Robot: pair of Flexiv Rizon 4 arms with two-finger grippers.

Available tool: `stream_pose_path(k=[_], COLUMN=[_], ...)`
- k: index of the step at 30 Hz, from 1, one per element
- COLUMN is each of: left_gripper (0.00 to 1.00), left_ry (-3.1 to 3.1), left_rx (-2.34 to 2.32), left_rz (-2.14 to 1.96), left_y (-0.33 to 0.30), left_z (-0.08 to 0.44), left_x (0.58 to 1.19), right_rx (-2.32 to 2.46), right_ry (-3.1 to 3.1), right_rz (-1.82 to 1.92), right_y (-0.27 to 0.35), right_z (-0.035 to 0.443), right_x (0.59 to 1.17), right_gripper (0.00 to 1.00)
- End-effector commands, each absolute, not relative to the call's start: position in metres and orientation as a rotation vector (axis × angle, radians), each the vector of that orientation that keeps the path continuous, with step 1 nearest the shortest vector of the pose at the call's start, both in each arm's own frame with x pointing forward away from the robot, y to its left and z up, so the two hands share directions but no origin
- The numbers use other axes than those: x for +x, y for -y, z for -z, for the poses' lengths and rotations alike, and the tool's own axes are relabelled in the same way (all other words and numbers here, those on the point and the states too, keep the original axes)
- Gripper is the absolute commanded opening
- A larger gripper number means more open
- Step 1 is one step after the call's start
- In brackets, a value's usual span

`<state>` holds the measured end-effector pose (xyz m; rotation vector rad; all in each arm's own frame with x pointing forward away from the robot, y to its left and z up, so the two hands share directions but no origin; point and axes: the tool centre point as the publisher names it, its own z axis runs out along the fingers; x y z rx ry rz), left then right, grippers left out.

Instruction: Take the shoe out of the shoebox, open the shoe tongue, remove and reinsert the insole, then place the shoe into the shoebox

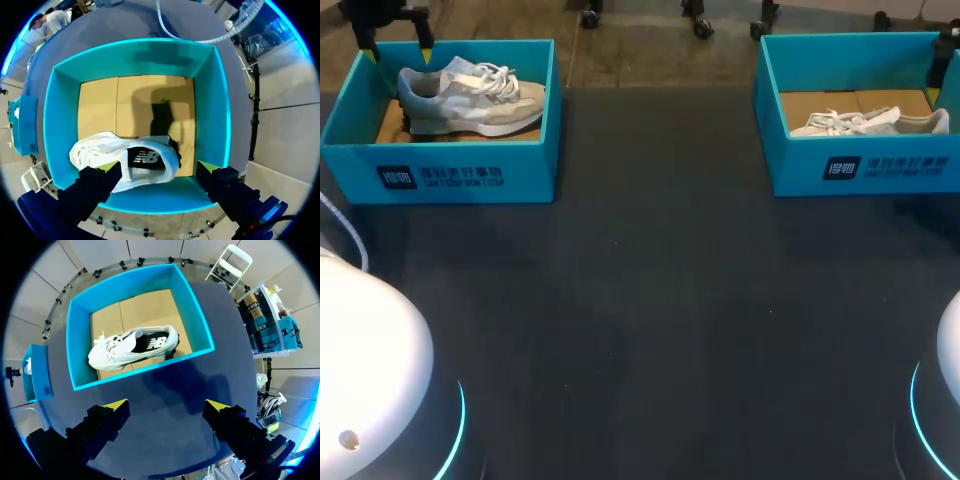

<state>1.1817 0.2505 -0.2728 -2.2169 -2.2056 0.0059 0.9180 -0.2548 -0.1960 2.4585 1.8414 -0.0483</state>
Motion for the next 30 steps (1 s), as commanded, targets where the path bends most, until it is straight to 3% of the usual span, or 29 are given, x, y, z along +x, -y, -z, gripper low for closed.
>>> stream_pose_path(k=[1,9,30], left_gripper=[1.00,1.00,1.00], left_ry=[2.178,2.178,2.159], left_rx=[-2.200,-2.200,-2.243], left_rz=[-0.039,-0.039,0.024], left_y=[-0.267,-0.267,-0.265], left_z=[0.282,0.282,0.346], left_x=[1.196,1.196,1.207], right_rx=[2.459,2.459,2.459], right_ry=[-1.842,-1.842,-1.842], right_rz=[0.048,0.048,0.048], right_y=[0.255,0.255,0.255], right_z=[0.196,0.196,0.196], right_x=[0.918,0.918,0.918], right_gripper=[1.00,1.00,1.00])
